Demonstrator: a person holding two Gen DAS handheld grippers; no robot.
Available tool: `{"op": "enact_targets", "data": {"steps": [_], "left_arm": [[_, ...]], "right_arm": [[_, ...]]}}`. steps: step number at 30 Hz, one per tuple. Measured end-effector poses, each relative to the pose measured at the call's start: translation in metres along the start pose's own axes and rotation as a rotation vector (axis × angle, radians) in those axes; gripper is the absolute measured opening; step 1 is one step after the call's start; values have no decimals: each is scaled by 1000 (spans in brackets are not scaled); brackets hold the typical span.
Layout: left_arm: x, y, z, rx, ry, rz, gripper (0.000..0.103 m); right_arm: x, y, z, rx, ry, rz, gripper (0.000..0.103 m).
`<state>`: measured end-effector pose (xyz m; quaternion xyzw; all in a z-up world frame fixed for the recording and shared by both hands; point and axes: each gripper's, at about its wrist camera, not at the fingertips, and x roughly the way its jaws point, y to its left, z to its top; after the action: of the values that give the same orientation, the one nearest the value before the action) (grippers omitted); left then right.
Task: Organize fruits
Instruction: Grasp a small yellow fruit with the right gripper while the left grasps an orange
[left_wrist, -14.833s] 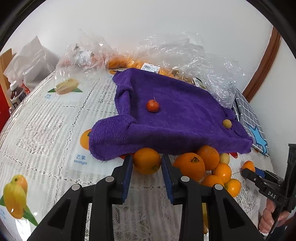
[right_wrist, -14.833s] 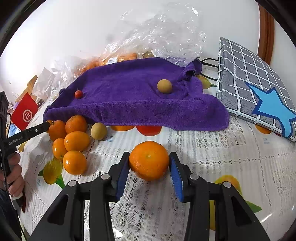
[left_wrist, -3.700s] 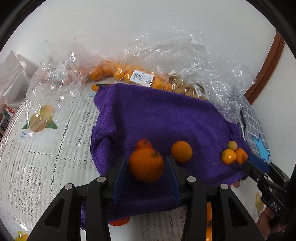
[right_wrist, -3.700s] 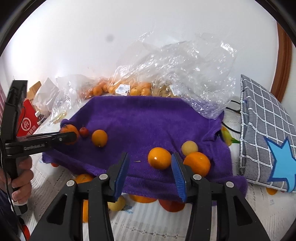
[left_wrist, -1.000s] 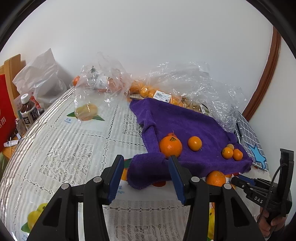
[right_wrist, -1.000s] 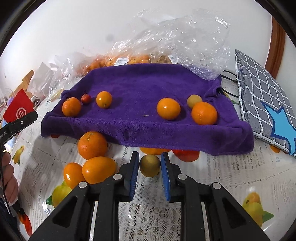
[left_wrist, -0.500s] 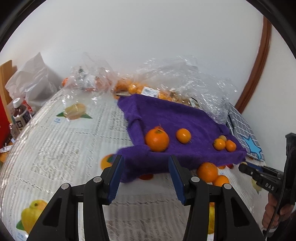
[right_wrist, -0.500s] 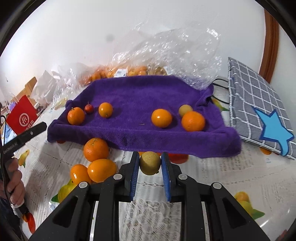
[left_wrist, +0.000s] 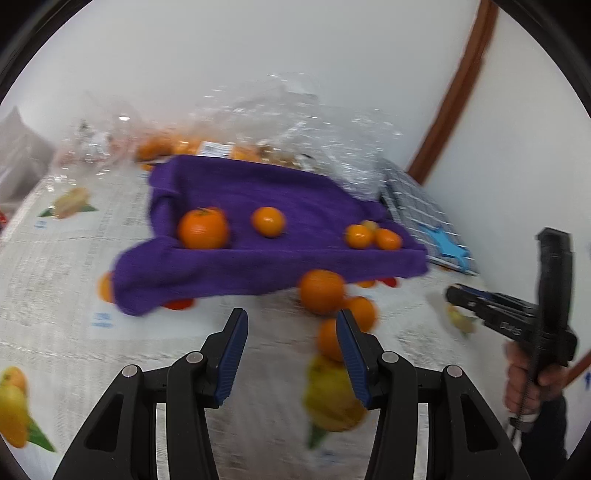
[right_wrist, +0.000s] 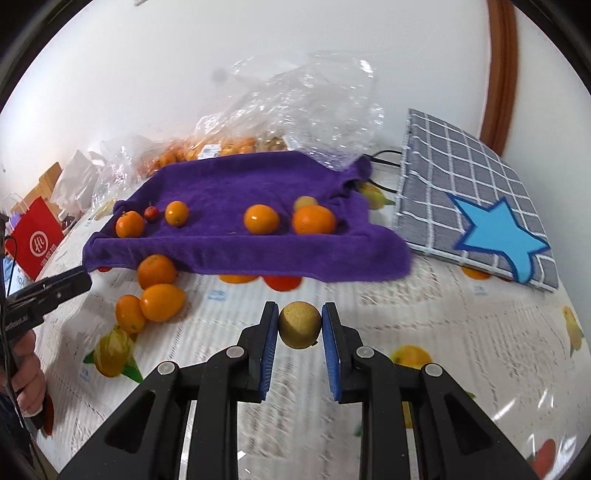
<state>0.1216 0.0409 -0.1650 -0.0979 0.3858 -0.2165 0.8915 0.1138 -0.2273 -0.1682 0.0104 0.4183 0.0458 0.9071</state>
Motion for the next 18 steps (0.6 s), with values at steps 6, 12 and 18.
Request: {"op": "enact_targets", "data": {"steps": [6,12,18], "left_arm": [[15,-20,-5,33,66,-51,48],[30,-31,-7,86,136,-24,48],[41,-34,-7,102,181,10,48]], "right_arm": [[-4,-16,-9,28,8,-11,24],[-2,-20,-13,40,16,-21,24],[2,-16,-15,35,30,-24,24]]}}
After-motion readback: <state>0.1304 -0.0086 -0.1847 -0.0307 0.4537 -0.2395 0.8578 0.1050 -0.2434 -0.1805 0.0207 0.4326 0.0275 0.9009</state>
